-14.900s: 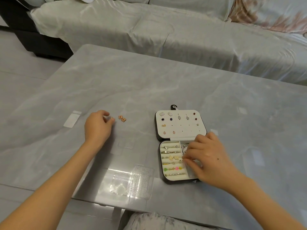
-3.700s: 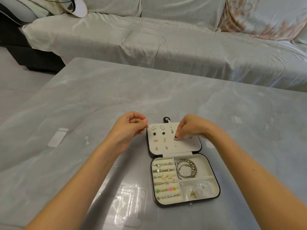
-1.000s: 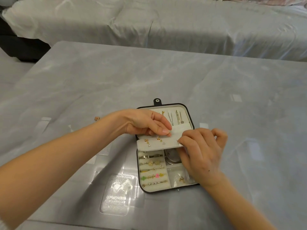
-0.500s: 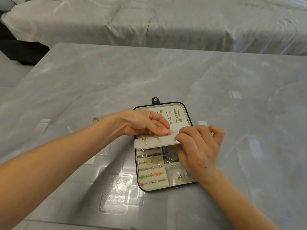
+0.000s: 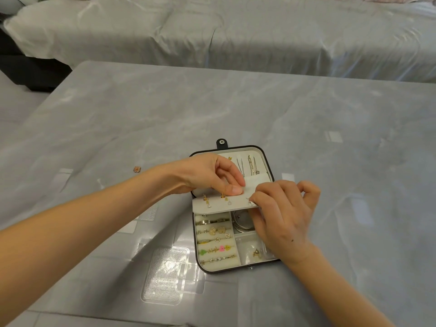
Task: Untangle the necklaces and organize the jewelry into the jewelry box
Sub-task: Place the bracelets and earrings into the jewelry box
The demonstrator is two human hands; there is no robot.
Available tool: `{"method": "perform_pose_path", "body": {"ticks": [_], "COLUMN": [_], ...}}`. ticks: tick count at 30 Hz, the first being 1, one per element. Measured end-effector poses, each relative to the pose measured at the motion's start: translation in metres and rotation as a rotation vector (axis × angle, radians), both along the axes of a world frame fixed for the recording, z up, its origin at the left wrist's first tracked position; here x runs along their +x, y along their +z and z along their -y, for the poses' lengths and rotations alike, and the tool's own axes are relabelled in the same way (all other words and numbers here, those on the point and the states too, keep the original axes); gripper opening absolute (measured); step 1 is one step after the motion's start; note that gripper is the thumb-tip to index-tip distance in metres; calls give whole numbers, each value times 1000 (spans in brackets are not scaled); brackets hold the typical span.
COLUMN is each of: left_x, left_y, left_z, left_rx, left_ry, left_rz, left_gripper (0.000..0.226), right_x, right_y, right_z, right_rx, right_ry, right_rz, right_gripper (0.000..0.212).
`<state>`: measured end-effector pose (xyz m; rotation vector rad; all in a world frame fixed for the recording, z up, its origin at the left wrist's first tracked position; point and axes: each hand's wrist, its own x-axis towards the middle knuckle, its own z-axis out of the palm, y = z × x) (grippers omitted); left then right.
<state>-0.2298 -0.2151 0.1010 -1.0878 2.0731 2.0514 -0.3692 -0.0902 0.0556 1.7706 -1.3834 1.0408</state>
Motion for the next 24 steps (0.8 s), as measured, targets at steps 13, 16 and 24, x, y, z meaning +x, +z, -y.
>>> {"method": "perform_pose_path", "body": {"ticks": [13,16,24], "left_x": [-3,-3,4], "left_y": [5,2,-3], "left_z": [3,2,8], "left_rx": [-63,-14,63], "left_ry": [-98,-122,-49], "left_rz": [95,79,59], "left_gripper": [7,7,11], "right_x": [-1,0,-1], "right_y": [0,0,0], "right_z": [0,0,0], "right_rx": [25,22,25], "right_ry": [-6,-1,5], "right_rz": [-11,-8,-1], "right_gripper": [45,43,43]}}
